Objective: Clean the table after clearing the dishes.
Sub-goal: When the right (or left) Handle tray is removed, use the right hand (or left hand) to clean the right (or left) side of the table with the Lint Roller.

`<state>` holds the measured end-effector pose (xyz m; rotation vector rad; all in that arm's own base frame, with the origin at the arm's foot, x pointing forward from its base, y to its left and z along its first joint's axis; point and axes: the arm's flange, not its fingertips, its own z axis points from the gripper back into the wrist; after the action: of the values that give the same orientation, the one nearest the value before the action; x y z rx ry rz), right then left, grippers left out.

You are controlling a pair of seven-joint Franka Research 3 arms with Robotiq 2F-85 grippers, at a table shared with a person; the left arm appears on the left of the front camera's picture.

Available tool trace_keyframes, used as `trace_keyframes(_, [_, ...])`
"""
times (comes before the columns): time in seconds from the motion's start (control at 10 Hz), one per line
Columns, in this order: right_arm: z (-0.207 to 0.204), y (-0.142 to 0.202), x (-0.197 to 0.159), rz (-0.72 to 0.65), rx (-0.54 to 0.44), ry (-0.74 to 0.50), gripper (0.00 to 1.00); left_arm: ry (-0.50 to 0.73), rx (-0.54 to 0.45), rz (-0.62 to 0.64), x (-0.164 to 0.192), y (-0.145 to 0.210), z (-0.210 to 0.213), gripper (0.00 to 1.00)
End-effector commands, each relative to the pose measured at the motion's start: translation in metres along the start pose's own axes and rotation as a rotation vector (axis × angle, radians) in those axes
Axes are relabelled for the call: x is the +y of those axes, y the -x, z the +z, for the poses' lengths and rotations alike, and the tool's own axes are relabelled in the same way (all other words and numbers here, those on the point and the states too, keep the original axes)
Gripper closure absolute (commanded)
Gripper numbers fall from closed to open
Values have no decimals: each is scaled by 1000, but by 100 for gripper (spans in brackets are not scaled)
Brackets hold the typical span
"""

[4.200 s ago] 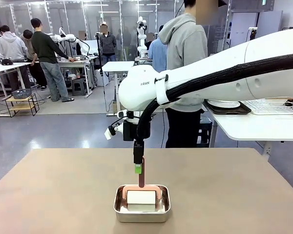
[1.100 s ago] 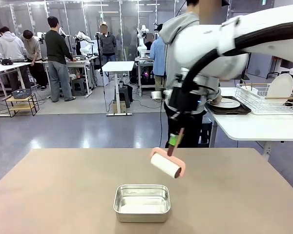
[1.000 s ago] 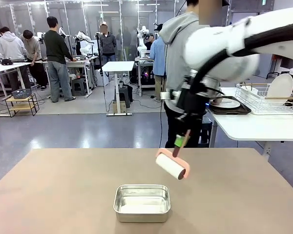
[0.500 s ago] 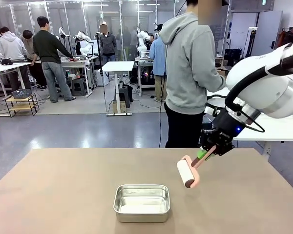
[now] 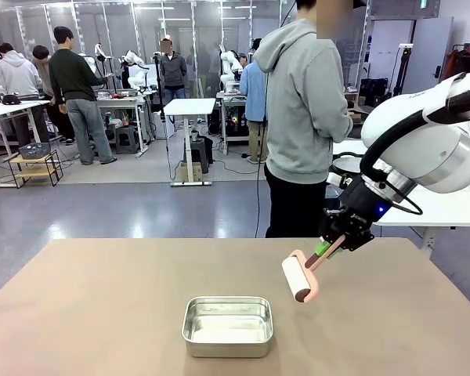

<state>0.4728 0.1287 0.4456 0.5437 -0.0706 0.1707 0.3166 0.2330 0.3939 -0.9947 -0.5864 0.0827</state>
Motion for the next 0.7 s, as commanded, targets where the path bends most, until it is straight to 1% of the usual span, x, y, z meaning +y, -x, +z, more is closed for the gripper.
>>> trace_keyframes(0.0, [0,0,0,-2,-1,-3,78,13,-3,0,0,1,3,0])
trace_keyframes(0.1, [-11,-10,-10,32,29,-64,78,13,-3,0,0,1,3,0])
trace_keyframes(0.2, [-22,-15,-21,2,47,-97,78,13,-3,0,0,1,3,0])
trace_keyframes(0.3, [-28,-20,-31,-22,31,-134,78,13,-3,0,0,1,3,0])
trace_keyframes(0.6, [-49,-37,-46,-38,53,-182,78,13,-3,0,0,1,3,0])
